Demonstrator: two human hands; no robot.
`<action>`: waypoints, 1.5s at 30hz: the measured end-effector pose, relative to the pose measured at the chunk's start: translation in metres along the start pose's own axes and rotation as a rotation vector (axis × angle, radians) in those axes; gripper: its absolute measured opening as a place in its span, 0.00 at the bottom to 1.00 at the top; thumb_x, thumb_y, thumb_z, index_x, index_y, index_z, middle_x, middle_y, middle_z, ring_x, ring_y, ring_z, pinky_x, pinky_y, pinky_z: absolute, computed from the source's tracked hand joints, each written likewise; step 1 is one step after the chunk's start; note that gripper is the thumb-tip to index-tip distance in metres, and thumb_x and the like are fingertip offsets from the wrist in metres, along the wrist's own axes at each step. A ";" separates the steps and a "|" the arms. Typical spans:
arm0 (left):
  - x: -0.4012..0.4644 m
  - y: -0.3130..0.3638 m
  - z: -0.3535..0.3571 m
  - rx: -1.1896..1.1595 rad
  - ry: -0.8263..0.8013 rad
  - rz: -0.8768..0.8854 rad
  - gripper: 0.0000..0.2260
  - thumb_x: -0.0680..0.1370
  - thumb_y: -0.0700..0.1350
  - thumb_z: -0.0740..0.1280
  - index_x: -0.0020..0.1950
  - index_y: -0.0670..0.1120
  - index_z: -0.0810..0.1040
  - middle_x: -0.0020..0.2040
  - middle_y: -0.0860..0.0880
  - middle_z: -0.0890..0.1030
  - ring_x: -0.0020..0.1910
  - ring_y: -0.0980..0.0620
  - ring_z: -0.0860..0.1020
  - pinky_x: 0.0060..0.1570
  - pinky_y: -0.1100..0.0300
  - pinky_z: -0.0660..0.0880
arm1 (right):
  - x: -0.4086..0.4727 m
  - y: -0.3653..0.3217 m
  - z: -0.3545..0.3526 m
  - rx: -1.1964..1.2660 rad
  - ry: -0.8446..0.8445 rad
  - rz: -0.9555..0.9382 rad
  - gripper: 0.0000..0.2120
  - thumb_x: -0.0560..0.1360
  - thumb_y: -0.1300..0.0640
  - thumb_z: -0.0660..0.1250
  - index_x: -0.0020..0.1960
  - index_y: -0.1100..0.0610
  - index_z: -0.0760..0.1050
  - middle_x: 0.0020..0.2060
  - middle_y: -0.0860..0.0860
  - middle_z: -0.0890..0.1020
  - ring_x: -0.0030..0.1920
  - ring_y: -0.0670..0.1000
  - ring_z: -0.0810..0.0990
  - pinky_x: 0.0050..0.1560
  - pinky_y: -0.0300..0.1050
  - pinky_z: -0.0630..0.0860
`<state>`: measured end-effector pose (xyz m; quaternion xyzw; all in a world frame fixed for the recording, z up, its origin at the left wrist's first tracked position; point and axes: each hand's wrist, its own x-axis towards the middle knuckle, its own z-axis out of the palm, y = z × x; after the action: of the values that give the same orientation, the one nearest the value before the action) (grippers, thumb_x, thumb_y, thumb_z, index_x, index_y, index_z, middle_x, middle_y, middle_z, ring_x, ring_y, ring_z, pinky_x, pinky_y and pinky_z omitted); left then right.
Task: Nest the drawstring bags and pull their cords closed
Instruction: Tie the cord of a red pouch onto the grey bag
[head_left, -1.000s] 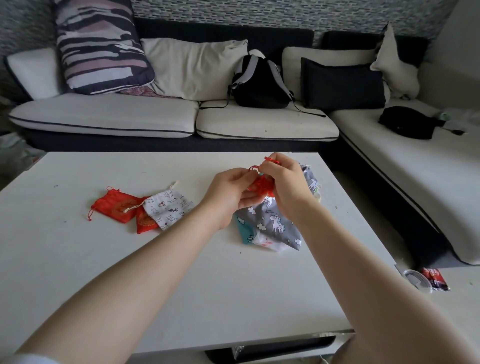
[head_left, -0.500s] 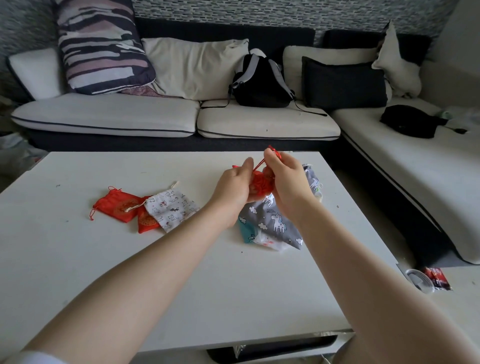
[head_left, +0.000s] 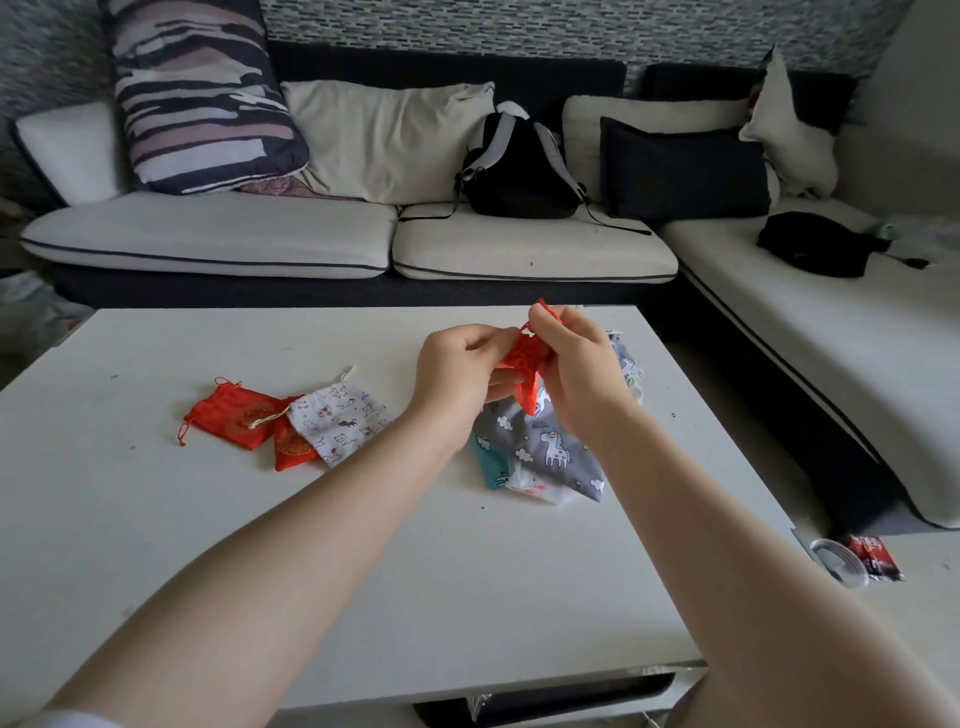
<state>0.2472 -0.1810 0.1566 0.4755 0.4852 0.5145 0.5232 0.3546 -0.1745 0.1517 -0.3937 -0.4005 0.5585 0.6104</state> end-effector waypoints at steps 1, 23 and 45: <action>0.000 0.000 0.000 -0.021 0.000 -0.011 0.08 0.77 0.43 0.66 0.38 0.45 0.80 0.33 0.48 0.82 0.28 0.54 0.80 0.29 0.66 0.77 | 0.000 -0.001 0.000 -0.021 -0.009 -0.004 0.13 0.78 0.60 0.61 0.35 0.59 0.67 0.26 0.52 0.70 0.28 0.52 0.69 0.30 0.45 0.65; 0.010 0.002 -0.008 -0.100 -0.394 -0.034 0.09 0.80 0.42 0.59 0.46 0.44 0.78 0.39 0.49 0.81 0.41 0.53 0.81 0.52 0.59 0.79 | 0.013 -0.009 0.000 -0.268 -0.084 -0.154 0.13 0.74 0.59 0.66 0.32 0.57 0.70 0.29 0.53 0.69 0.34 0.52 0.68 0.37 0.47 0.68; 0.003 -0.007 -0.018 0.799 -0.452 0.309 0.16 0.80 0.40 0.53 0.32 0.46 0.62 0.33 0.48 0.68 0.33 0.51 0.66 0.35 0.56 0.61 | 0.009 -0.036 0.022 -0.815 -0.133 -0.002 0.20 0.80 0.55 0.56 0.30 0.57 0.70 0.15 0.45 0.67 0.18 0.43 0.63 0.23 0.35 0.61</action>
<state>0.2295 -0.1783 0.1486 0.8054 0.4429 0.2435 0.3095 0.3476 -0.1669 0.1943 -0.5659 -0.6278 0.3777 0.3780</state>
